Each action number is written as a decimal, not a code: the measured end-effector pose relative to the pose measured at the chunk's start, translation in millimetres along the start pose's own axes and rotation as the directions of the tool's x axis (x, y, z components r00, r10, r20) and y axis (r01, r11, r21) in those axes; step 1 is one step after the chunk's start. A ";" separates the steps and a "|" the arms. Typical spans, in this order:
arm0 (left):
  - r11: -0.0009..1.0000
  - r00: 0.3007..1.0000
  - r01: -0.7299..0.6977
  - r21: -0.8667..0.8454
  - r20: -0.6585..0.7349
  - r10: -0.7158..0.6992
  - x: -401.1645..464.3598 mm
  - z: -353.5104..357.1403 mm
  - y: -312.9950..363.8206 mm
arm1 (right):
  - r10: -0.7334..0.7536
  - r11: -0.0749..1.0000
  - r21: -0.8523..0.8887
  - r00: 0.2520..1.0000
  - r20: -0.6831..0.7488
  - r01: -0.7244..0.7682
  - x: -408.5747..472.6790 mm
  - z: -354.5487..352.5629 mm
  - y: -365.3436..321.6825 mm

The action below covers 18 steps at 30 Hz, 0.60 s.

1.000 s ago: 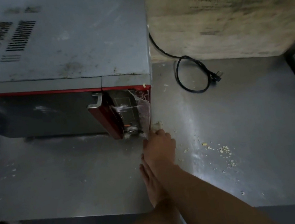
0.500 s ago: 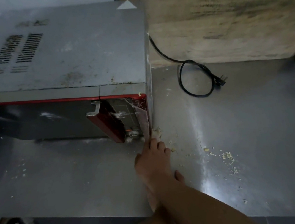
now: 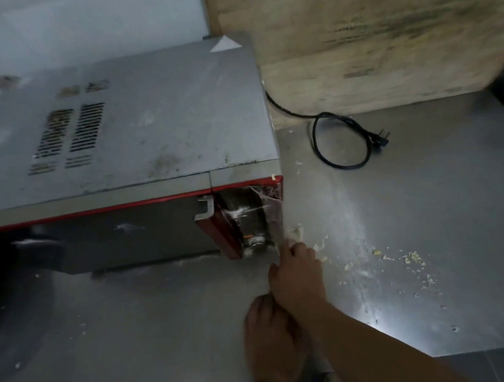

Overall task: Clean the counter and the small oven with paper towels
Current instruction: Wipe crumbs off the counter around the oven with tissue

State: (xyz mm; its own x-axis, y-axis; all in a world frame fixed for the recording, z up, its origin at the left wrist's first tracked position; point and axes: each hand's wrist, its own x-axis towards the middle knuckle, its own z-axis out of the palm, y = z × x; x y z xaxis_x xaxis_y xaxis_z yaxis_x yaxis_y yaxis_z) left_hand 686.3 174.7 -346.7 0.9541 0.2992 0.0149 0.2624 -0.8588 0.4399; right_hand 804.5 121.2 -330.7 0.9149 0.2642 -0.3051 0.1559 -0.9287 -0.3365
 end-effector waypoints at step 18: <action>0.962 0.996 0.087 0.260 -0.036 -0.080 -14.6 -72.4 -232.3 | 0.321 0.947 0.026 0.930 -0.180 -0.321 -7.5 21.0 -52.2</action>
State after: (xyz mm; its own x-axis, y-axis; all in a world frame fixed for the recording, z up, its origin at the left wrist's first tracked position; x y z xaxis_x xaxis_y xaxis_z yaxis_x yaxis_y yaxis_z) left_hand 601.0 400.0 -384.0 0.9242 0.3819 0.0115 0.3728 -0.9080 0.1914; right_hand 781.8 173.2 -329.5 0.9677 -0.0989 -0.2317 -0.1562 -0.9572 -0.2438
